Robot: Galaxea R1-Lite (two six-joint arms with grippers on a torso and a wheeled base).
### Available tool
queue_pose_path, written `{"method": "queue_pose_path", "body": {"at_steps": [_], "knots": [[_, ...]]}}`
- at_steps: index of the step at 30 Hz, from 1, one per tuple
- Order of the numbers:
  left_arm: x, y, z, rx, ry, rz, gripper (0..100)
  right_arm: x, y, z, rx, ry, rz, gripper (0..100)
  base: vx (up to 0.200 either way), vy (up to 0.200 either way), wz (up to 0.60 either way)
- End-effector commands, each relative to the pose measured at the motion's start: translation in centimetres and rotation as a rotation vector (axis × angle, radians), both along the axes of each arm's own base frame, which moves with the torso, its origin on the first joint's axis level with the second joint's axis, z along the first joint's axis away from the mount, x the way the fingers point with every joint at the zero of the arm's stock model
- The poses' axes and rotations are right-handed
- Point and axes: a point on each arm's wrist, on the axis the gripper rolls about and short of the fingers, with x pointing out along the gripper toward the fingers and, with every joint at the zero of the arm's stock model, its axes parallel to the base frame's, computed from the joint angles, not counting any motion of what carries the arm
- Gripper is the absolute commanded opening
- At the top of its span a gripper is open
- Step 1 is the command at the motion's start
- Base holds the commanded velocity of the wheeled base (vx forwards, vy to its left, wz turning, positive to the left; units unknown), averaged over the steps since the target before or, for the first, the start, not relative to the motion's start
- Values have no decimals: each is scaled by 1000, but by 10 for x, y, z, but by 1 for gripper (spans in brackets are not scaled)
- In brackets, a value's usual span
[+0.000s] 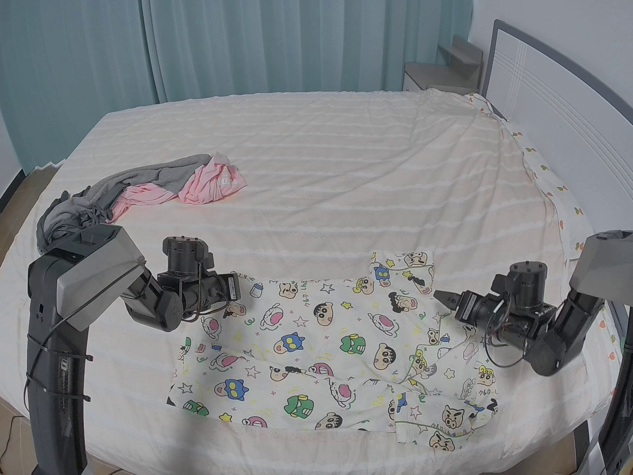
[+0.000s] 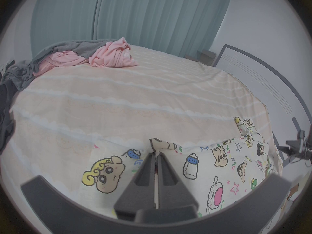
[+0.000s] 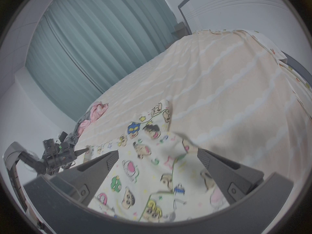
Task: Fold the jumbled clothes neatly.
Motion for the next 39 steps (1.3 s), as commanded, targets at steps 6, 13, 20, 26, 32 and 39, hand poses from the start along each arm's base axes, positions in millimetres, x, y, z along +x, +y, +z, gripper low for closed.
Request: {"method": "queue_pose_path", "body": {"at_steps": [6,13,20,26,32,39], "knots": [[-12,-1,7,26,-45,59,0,126,-3,-22,-61,43,-15,100,0,0,0],[-18,-1,5,31,-39,63,0,149,9,-40,-84,102,11,100,0,0,0],[-22,0,3,28,-45,62,0,159,25,-45,-92,137,38,100,0,0,0],[-22,0,3,29,-42,62,0,159,40,-42,-89,121,64,100,0,0,0],[-22,0,1,30,-39,62,0,157,43,-33,-87,104,70,0,0,0,0],[-22,0,0,34,-39,66,0,152,35,-18,-83,93,48,0,0,0,0]]}}
